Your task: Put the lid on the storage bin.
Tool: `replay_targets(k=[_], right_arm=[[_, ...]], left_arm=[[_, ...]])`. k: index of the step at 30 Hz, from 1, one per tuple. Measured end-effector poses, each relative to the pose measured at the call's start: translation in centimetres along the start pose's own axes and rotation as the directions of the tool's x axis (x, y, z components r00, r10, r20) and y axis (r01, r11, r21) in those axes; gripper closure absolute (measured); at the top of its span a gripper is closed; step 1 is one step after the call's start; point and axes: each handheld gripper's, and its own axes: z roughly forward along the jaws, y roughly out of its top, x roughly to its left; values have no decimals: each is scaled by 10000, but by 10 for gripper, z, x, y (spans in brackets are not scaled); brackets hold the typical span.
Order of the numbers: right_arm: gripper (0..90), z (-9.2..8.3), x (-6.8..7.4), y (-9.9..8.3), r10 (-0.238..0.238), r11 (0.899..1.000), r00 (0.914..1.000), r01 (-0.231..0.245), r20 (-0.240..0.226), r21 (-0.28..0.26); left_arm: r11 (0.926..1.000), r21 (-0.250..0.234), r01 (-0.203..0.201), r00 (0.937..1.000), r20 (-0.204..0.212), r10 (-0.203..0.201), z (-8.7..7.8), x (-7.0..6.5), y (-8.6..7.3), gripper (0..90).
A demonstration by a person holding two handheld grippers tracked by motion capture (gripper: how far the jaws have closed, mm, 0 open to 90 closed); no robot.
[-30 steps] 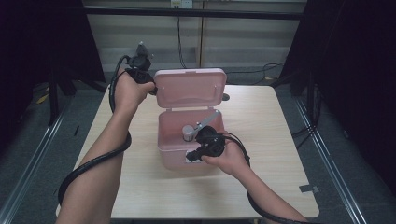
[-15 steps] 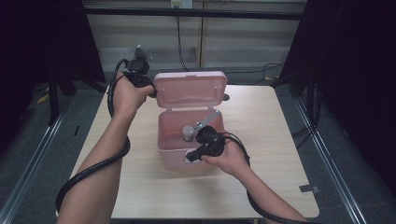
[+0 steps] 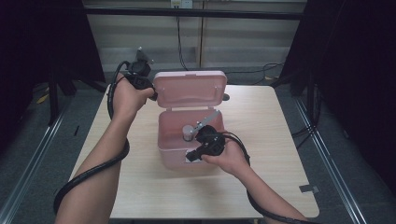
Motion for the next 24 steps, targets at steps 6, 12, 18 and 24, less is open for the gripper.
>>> replay_targets(k=[6, 12, 18, 24], right_arm=[[900, -1, 0, 0, -94, 9999, 9999, 93, 40, 44], [900, -2, -1, 0, -63, 9999, 10000, 63, 16, 96], [900, -3, -4, -1, -27, 10000, 9999, 28, -170, 60], [900, -6, -6, -2, 95, 9999, 9991, -92, -408, 75]], left_arm=[[9997, 77, 251, 9996, -105, -250, -7, 15, -4, 900], [9970, -597, 485, 9986, -166, -496, -21, 33, 11, 897], [9963, -774, 376, 9993, 106, -369, -23, 30, 43, 897], [9973, -686, 256, 9988, 438, -226, -15, 22, 55, 896]])
